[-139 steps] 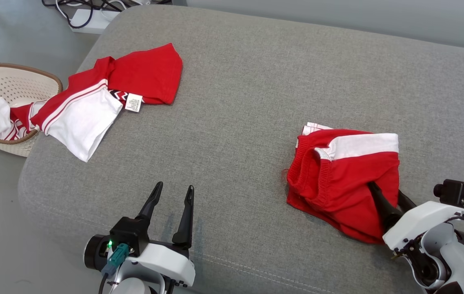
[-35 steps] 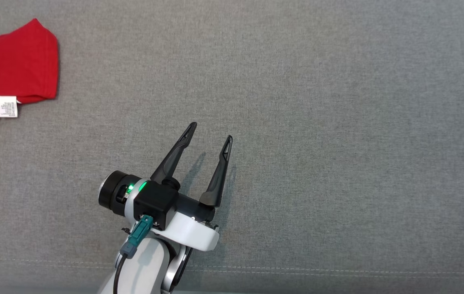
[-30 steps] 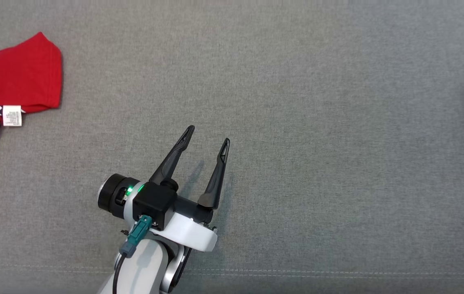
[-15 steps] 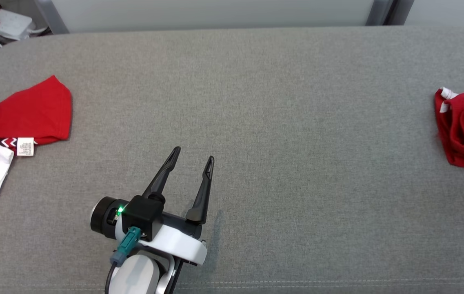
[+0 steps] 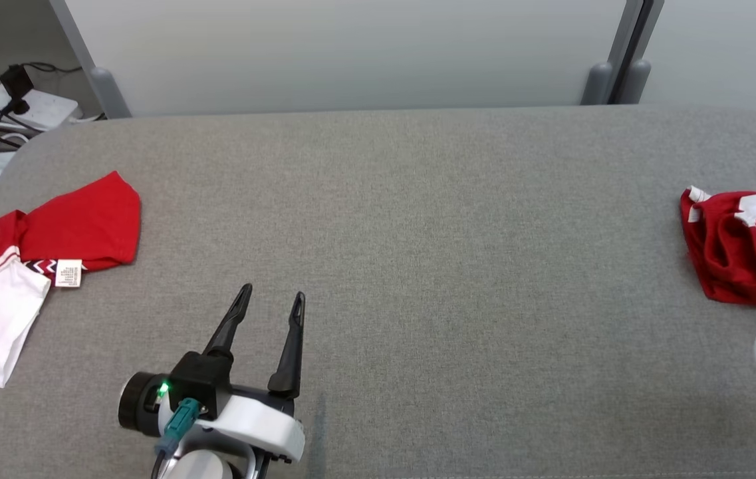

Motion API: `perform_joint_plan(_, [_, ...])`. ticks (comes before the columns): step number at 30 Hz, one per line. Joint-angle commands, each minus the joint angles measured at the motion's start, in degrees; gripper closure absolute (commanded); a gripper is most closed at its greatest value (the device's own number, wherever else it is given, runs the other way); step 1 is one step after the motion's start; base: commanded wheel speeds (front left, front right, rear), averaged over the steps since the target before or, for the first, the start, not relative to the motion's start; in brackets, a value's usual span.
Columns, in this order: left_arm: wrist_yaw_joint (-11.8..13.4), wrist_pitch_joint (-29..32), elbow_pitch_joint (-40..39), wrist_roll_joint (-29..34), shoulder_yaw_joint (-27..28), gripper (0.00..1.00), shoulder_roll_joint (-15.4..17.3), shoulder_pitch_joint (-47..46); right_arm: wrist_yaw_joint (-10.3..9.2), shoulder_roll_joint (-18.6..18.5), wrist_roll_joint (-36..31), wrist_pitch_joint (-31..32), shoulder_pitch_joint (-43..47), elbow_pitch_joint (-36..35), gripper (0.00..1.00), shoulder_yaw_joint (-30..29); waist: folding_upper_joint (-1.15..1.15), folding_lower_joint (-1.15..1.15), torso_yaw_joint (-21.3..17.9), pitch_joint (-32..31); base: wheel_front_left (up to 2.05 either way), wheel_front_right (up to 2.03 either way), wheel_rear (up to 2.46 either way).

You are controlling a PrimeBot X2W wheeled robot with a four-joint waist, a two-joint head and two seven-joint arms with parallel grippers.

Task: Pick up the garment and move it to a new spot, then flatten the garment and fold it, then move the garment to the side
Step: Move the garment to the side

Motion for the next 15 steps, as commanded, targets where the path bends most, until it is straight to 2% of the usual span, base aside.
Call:
perform_joint_plan(1, [0.54,-0.34,-0.94,-0.38,2.54,0.00,0.27,-0.25,0.18,0.27,-1.12,-0.76,2.22,-3.81,0.00,0.58,0.00,0.00,0.15,-1.37,0.00,0.00,0.00])
perform_joint_plan(4, [0.66,-0.34,-0.33,-0.43,3.54,0.00,0.27,0.84,0.18,2.77,-1.57,-0.71,5.56,-6.96,0.00,0.45,0.00,0.00,0.32,-2.57,0.00,0.00,0.00])
perform_joint_plan(15, [0.52,-0.34,1.51,0.74,6.71,0.00,0.27,2.43,0.18,6.80,-2.72,1.67,11.96,-14.87,0.00,0.51,0.00,0.00,0.82,-3.72,0.00,0.00,0.00])
